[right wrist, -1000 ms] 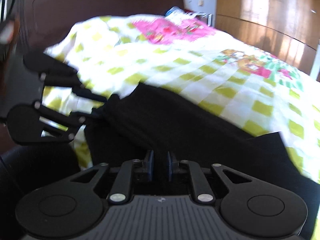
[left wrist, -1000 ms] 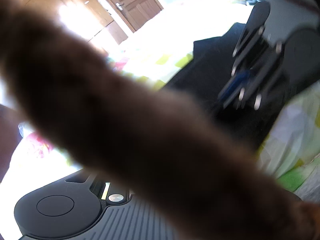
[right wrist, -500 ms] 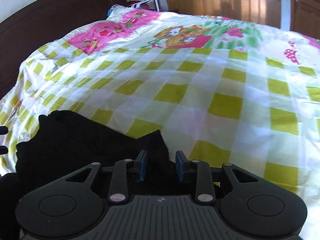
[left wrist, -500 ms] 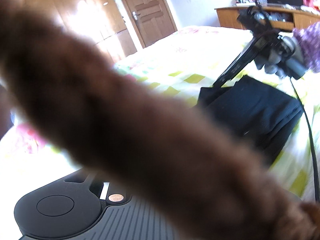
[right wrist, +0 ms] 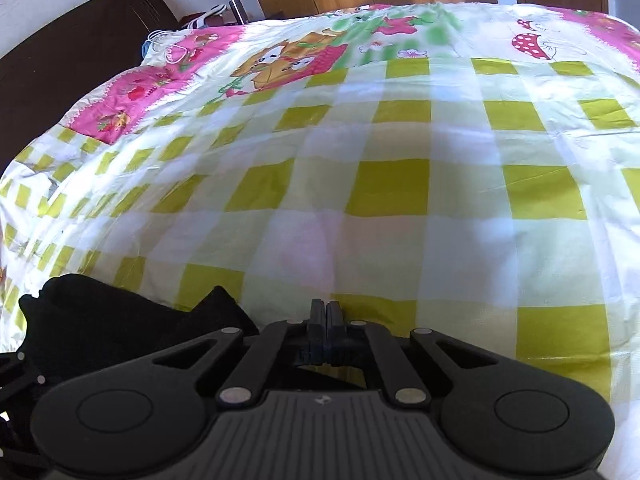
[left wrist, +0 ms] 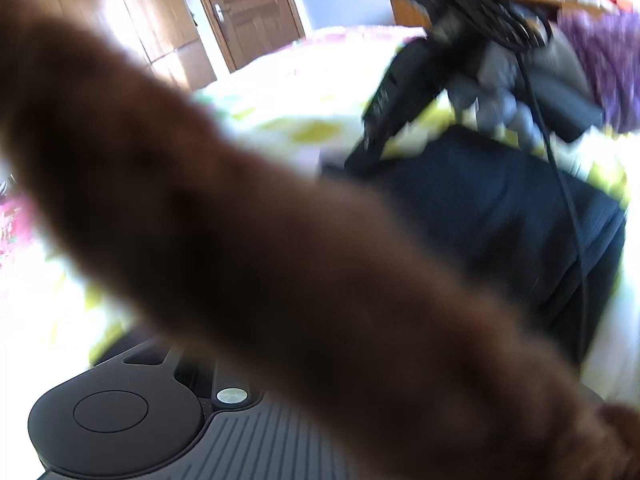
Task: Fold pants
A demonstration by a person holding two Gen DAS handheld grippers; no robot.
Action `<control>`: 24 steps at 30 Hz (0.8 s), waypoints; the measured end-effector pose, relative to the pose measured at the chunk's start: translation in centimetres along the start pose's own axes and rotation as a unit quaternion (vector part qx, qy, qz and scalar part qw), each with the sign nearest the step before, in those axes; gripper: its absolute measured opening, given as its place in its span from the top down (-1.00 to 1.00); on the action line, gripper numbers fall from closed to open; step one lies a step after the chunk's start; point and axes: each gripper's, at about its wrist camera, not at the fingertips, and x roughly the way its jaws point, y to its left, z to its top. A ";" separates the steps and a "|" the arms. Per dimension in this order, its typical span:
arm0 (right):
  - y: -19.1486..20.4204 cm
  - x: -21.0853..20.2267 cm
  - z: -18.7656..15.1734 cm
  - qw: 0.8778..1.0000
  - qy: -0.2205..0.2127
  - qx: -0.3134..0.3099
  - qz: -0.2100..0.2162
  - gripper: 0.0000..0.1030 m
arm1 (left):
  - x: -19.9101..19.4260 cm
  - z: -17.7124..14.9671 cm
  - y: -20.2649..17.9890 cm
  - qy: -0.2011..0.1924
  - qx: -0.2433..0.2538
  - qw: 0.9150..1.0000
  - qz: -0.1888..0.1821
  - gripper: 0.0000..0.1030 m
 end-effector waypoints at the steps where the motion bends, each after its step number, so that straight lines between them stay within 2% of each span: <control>1: -0.2 -0.7 0.0 1.000 -0.005 0.010 0.001 0.65 | 0.0 -0.5 -0.1 -0.001 -0.006 1.000 0.003 0.31; 4: -1.2 -4.7 -0.8 0.999 -0.043 0.032 0.000 0.62 | -0.6 -0.6 -0.2 -0.005 -0.013 1.000 0.011 0.30; 7: -2.6 -9.4 -3.4 0.995 -0.066 0.074 -0.008 0.39 | -1.2 -0.6 -0.4 -0.015 -0.012 1.000 0.022 0.28; 9: -3.1 -12.0 -5.8 0.993 -0.071 0.098 -0.016 0.15 | -1.6 -0.6 -0.9 -0.024 -0.009 0.999 0.034 0.26; 12: -3.5 -13.7 -9.4 0.989 -0.058 0.135 -0.004 -0.07 | -2.4 -0.5 -1.6 -0.045 -0.015 0.998 0.038 0.21; 15: -3.4 -12.4 -11.9 0.987 -0.016 0.163 0.009 -0.09 | -2.7 -0.7 -2.9 -0.050 -0.009 0.998 0.040 0.11; 17: -3.1 -11.2 -12.9 0.986 0.000 0.167 0.024 -0.13 | -2.3 -1.1 -3.8 -0.040 -0.003 0.999 0.029 0.11; 19: -3.1 -11.0 -13.1 0.985 -0.010 0.172 0.025 -0.15 | -2.1 -1.7 -4.4 -0.041 0.008 0.999 0.034 0.11; 22: -4.2 -11.2 -13.6 0.970 -0.016 0.235 0.060 -0.15 | -2.4 -1.8 -4.1 -0.043 -0.011 0.999 0.029 0.11; 23: -4.2 -11.2 -13.6 0.967 -0.017 0.246 0.069 -0.07 | -2.5 -2.0 -3.9 -0.042 -0.020 0.999 0.024 0.11; 24: -3.7 -11.2 -13.6 0.968 -0.016 0.240 0.069 0.01 | -2.3 -2.1 -3.9 -0.041 -0.023 0.999 0.022 0.11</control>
